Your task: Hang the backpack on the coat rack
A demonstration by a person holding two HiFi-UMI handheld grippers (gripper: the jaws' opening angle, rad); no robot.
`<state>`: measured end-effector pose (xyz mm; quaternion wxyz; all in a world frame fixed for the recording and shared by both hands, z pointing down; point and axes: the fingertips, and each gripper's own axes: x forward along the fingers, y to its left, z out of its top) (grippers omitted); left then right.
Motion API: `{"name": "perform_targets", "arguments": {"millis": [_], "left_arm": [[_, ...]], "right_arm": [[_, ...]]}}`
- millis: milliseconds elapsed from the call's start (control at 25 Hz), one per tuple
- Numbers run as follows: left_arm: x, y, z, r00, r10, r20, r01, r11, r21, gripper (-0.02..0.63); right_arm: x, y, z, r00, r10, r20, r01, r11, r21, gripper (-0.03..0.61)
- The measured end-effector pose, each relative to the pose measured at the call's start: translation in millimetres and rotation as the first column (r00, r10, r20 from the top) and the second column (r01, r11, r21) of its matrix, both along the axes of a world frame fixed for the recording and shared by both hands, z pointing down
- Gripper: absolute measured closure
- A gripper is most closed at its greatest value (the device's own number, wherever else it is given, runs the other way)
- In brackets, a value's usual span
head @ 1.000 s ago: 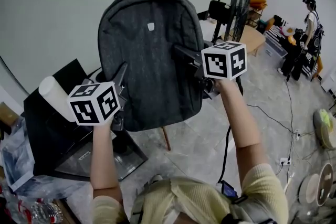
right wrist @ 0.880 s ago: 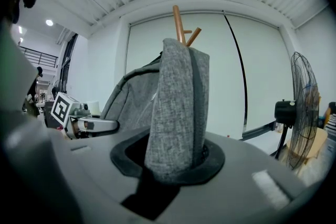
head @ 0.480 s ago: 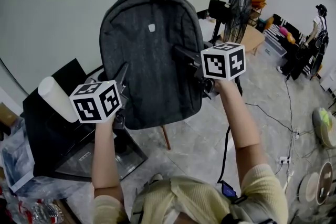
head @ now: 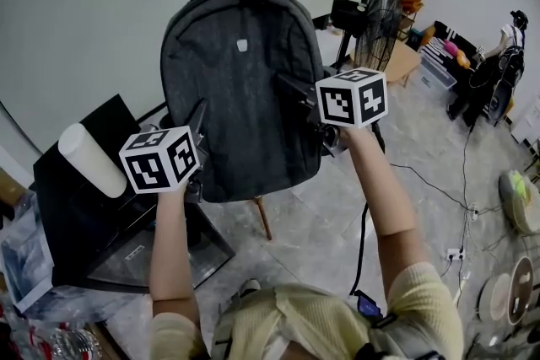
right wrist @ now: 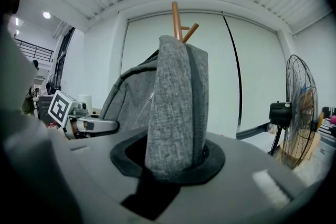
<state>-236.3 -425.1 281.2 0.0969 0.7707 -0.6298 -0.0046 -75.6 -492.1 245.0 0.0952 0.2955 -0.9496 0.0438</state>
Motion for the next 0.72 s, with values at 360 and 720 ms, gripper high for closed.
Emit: {"name": "perform_targets", "arguments": {"millis": [360, 720], "left_arm": [[-0.9, -14.0, 12.5, 0.999, -0.005, 0.042, 0.008, 0.997, -0.072, 0.463], [-4.6, -24.6, 20.7, 0.998, 0.005, 0.060, 0.002, 0.993, -0.122, 0.449]], "right_arm": [[-1.2, -13.5, 12.3, 1.000, 0.001, 0.005, -0.001, 1.000, -0.021, 0.449], [-1.5, -22.6, 20.6, 1.000, -0.004, 0.027, 0.005, 0.999, -0.040, 0.446]]}}
